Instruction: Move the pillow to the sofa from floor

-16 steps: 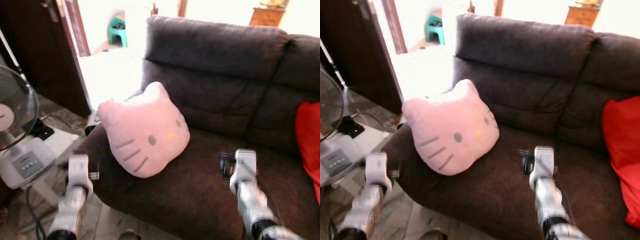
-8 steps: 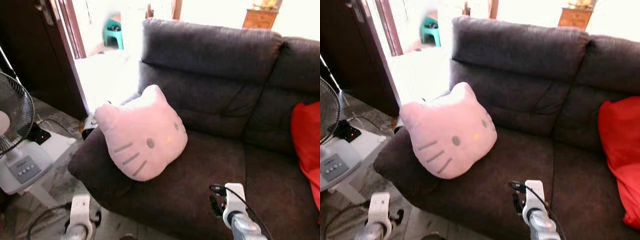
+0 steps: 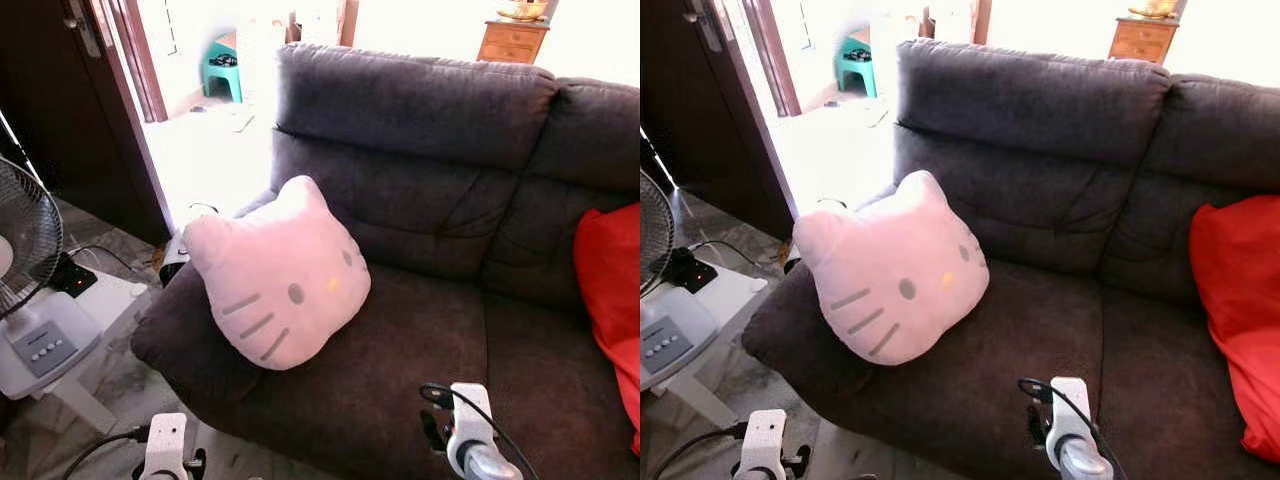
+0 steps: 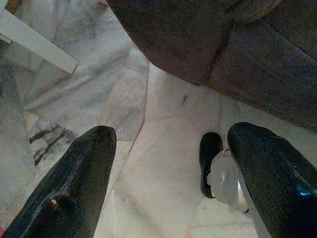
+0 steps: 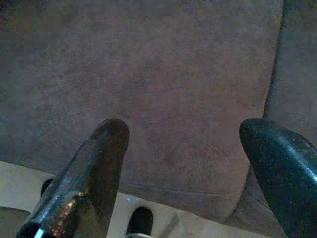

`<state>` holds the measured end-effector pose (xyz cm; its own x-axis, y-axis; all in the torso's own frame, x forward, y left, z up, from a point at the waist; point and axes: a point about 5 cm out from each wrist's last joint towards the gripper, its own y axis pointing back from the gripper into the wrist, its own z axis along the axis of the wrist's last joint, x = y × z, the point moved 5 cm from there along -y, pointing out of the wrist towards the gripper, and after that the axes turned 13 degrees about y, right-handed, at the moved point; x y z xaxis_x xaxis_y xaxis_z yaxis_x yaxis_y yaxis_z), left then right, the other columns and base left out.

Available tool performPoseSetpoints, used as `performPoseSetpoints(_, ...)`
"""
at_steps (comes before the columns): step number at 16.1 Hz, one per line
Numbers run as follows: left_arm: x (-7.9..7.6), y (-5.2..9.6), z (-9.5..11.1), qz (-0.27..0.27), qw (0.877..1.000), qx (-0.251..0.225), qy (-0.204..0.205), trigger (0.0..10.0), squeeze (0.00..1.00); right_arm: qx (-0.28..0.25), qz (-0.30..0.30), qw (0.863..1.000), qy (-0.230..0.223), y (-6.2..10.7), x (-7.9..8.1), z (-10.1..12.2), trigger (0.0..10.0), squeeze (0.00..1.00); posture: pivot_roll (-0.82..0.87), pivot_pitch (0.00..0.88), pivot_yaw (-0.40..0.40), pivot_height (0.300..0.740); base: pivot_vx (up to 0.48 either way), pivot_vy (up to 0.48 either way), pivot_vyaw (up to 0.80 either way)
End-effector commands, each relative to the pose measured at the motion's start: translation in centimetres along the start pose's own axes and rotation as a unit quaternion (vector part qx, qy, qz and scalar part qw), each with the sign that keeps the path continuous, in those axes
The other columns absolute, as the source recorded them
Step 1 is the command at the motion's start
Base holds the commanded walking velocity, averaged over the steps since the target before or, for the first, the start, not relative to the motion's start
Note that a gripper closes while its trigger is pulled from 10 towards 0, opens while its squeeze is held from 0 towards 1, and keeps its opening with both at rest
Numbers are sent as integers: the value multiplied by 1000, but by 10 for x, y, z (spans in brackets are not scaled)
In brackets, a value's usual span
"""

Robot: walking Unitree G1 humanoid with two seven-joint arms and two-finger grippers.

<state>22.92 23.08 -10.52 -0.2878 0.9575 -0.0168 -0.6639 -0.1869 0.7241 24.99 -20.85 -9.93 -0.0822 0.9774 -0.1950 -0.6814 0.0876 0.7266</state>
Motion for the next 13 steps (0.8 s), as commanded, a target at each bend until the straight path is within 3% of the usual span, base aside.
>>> performPoseSetpoints(1, -3, -1, 3, 1, 1000, -3, -13, 10000, 0, 12, -4, 1000, -3, 1, -3, -7, 10000, 0, 132, 0, -45, 704, 0, 0, 0)
performPoseSetpoints(4, -5, -2, 6, -2, 1000, -8, -15, 10000, 0, 22, -3, 1000, -18, 2, 0, -13, 10000, 0, 138, 0, -52, 704, 0, 0, 0)
performPoseSetpoints(6, -4, -2, 6, 0, 1000, -10, -12, 10000, 0, 17, 10, 1000, -16, 2, 6, -12, 10000, 0, 140, 0, -55, 704, 0, 0, -600)
performPoseSetpoints(10, 0, -1, 3, 6, 1000, -7, -8, 10000, 0, 28, 17, 999, 7, 2, 12, -16, 10000, 0, 153, 11, -57, 704, 0, -70, 0)
performPoseSetpoints(13, 1, 0, 3, 6, 1000, -7, -7, 10000, 0, 36, 19, 999, -6, 3, 13, -20, 10000, 0, 154, 23, -58, 704, 0, 0, 0)
